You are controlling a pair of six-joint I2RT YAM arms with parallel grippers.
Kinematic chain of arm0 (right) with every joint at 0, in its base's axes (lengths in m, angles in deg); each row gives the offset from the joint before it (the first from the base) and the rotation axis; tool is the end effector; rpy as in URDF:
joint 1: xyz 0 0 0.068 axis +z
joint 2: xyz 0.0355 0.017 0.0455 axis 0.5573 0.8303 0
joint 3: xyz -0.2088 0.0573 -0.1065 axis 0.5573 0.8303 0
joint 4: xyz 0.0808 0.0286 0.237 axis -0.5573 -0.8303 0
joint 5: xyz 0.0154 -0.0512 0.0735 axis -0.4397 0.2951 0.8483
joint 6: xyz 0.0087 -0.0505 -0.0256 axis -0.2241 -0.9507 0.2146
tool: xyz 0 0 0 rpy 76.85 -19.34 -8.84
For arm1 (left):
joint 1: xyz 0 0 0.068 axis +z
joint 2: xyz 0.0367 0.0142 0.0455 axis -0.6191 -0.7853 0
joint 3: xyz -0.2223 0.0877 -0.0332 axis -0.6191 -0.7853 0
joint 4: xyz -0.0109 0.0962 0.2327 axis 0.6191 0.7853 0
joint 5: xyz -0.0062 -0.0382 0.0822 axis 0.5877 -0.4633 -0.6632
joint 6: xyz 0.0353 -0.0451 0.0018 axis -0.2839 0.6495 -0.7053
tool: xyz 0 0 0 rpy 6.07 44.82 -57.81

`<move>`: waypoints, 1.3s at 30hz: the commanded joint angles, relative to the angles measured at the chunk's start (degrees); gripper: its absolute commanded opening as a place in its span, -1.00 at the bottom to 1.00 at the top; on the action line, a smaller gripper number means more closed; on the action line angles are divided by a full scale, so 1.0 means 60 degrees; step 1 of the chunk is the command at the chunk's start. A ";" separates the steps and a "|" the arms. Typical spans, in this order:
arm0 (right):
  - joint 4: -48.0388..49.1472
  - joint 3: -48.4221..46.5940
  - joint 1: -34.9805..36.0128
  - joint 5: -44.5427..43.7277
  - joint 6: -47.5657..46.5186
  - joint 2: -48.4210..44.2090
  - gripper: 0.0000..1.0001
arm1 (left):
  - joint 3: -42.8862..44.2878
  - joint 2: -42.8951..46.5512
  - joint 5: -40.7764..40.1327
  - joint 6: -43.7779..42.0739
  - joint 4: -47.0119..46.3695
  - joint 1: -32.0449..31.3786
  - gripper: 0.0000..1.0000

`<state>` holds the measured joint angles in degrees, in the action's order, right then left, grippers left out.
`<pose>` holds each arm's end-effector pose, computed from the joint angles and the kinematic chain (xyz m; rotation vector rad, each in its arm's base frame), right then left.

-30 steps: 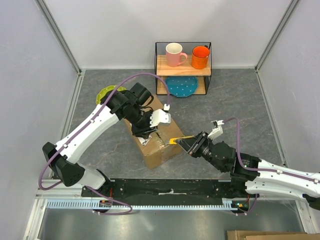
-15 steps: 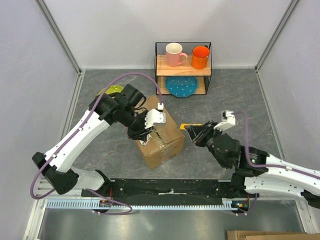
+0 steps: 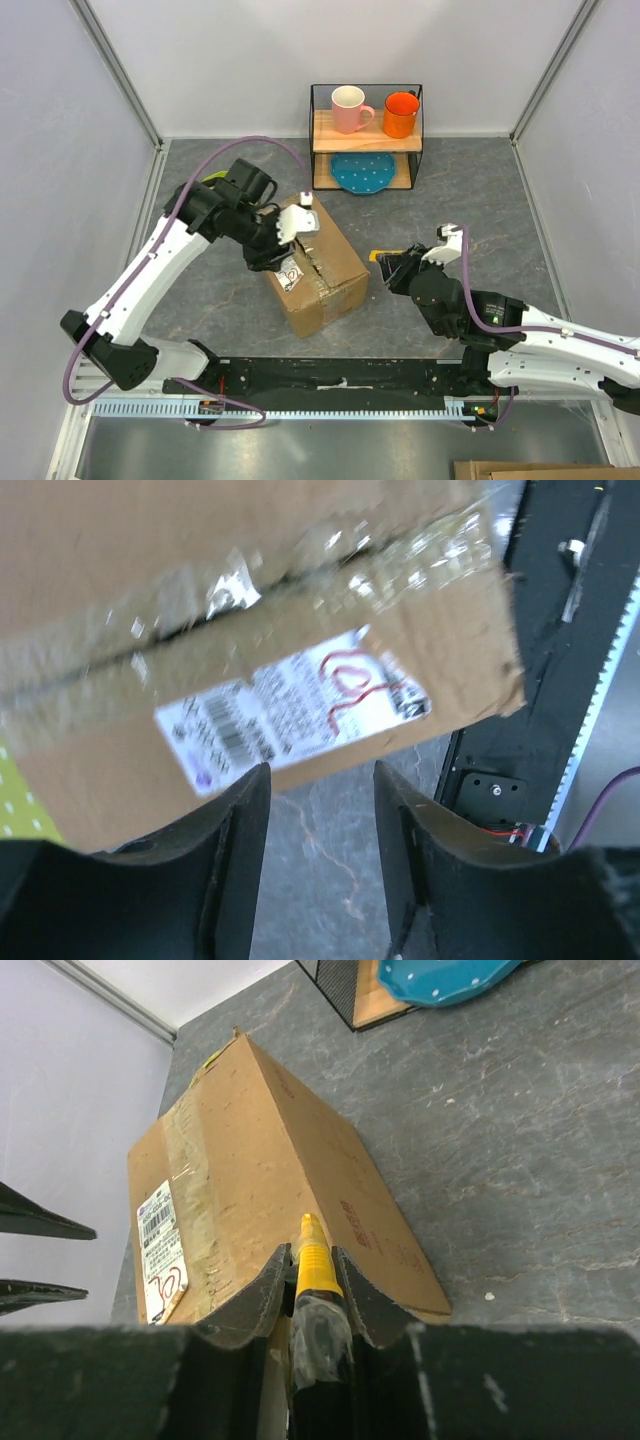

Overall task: Unpack the express box
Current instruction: Cut the express box at the center of the board.

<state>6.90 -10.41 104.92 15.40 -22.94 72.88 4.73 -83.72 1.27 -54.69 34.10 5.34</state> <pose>0.0891 0.1628 0.3027 0.3361 1.8530 0.6870 0.1814 -0.1345 0.3475 1.6611 2.0610 -0.4472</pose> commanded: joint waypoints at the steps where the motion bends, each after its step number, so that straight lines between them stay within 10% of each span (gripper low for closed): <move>1: -0.0334 0.0041 0.0039 0.0305 0.0666 -0.0046 -1.00 | 0.0607 -0.0474 0.1366 -0.2027 0.1558 -0.1120 0.11; 8: 0.0380 0.0612 0.0039 0.0538 0.1078 -0.0660 -1.00 | 0.0562 -0.0795 0.2086 -0.4259 0.1327 -0.1752 0.50; 15: 0.1423 0.0437 0.0024 0.1360 0.0770 0.0261 -0.99 | 0.1237 -0.1792 0.2217 -0.4055 0.0493 -0.1767 0.48; 21: 0.1526 0.0700 0.0024 0.1038 0.0872 -0.0074 -1.00 | 0.1324 -0.2203 0.1559 -0.3834 -0.1089 -0.1752 0.17; 26: 0.1248 0.1139 0.0010 0.0862 0.1165 -0.0835 -1.00 | 0.2845 -0.3635 0.2012 -0.5268 0.1451 -0.1752 -0.52; 39: 0.1057 0.1213 0.0024 0.0788 0.1239 -0.1071 -1.00 | 0.1882 -0.3873 0.1412 -0.5623 0.1751 -0.1781 -0.83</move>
<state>12.93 -3.44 104.90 21.30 -16.23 67.26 16.71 -106.78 10.62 -86.42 32.57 -5.02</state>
